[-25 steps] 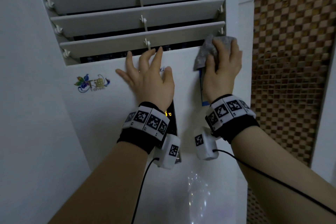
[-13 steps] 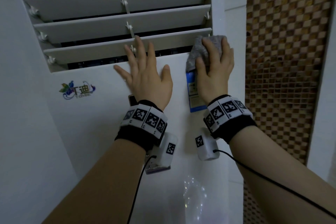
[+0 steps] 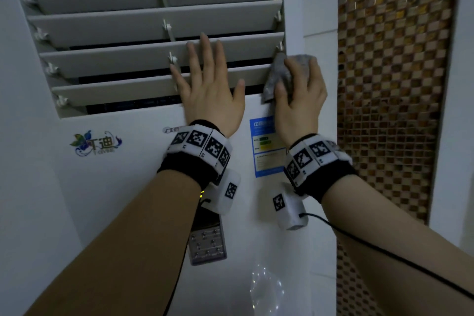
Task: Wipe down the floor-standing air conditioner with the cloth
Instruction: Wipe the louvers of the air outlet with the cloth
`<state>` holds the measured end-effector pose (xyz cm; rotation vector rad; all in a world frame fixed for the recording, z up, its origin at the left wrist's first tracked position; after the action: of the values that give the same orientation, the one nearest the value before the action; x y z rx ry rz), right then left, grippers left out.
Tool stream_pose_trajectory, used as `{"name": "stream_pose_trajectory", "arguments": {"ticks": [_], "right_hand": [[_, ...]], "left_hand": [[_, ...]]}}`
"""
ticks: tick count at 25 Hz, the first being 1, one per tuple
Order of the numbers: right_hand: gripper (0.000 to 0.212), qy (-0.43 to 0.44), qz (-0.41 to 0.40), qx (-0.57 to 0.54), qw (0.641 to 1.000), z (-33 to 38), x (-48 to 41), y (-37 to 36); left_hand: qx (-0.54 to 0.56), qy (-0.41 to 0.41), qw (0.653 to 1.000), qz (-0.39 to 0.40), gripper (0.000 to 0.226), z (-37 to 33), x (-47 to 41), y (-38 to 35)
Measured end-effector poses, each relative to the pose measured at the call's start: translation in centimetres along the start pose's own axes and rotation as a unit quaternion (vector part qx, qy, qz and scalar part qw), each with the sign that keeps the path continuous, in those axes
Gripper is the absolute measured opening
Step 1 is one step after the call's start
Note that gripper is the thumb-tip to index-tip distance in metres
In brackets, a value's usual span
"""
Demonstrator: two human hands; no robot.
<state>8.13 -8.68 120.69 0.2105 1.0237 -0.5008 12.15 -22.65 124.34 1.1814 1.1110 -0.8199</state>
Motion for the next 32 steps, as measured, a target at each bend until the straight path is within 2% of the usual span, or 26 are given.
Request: {"name": "stream_pose_trajectory", "arguments": {"ticks": [2,6,9,13,16,18,21,24,26,29,30,32], "right_hand": [[0.043,0.024,0.015,-0.009,1.0,-0.1,-0.1,0.0],[0.043,-0.035,-0.007,-0.04,0.999,-0.1,-2.1,0.4],[0.043,0.002,0.008,-0.008,1.0,0.1,-1.1,0.0],[0.039,-0.028,-0.024,-0.065,0.997,0.5,-3.4,0.5],[0.04,-0.002,-0.026,0.0,1.0,1.0,-2.4,-0.2],[0.04,0.024,-0.026,0.0,0.999,0.8,-2.2,-0.3],[0.038,-0.025,-0.055,-0.059,0.996,0.9,-4.1,0.0],[0.039,0.027,-0.062,0.02,0.997,1.5,-3.0,-0.8],[0.039,0.044,-0.062,0.021,0.997,1.4,-3.0,-0.8],[0.038,-0.042,-0.08,-0.059,0.994,1.7,-5.2,-0.5],[0.038,-0.045,-0.082,-0.048,0.994,2.0,-5.3,-0.6],[0.038,0.012,-0.072,0.02,0.997,2.3,-4.6,-1.0]], "left_hand": [[-0.013,0.0,1.0,0.004,0.072,-0.1,0.0,0.0],[-0.009,0.001,1.0,0.012,0.073,-0.2,0.1,0.1],[0.015,0.0,1.0,0.005,0.072,-0.2,-1.1,0.4],[0.018,-0.006,1.0,0.002,0.071,-0.3,-2.5,0.3],[0.015,-0.002,1.0,-0.008,0.072,-0.5,-2.4,0.0],[0.023,-0.002,1.0,-0.011,0.072,-0.5,-2.4,0.0],[0.037,-0.006,0.999,-0.023,0.072,-0.3,-2.4,0.0],[0.043,-0.015,0.998,-0.033,0.072,-0.4,-2.2,-0.2],[0.049,-0.019,0.998,-0.037,0.072,-0.3,-2.1,-0.3],[0.058,-0.025,0.997,-0.044,0.071,-0.2,-2.2,-0.3],[0.06,-0.026,0.997,-0.045,0.071,-0.2,-2.1,-0.3],[0.061,-0.028,0.997,-0.046,0.071,-0.2,-2.1,-0.3]]}}
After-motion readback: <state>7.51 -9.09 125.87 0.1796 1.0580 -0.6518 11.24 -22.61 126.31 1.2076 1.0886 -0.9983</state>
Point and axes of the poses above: each hand's wrist, its own x-axis away from the middle knuckle, its own y-axis out of the back of the hand, z = x × y, the point moved 2 cm from there along -x, towards the middle knuckle, and after that the axes turned 5 degrees about -z, right-handed, at the moved point
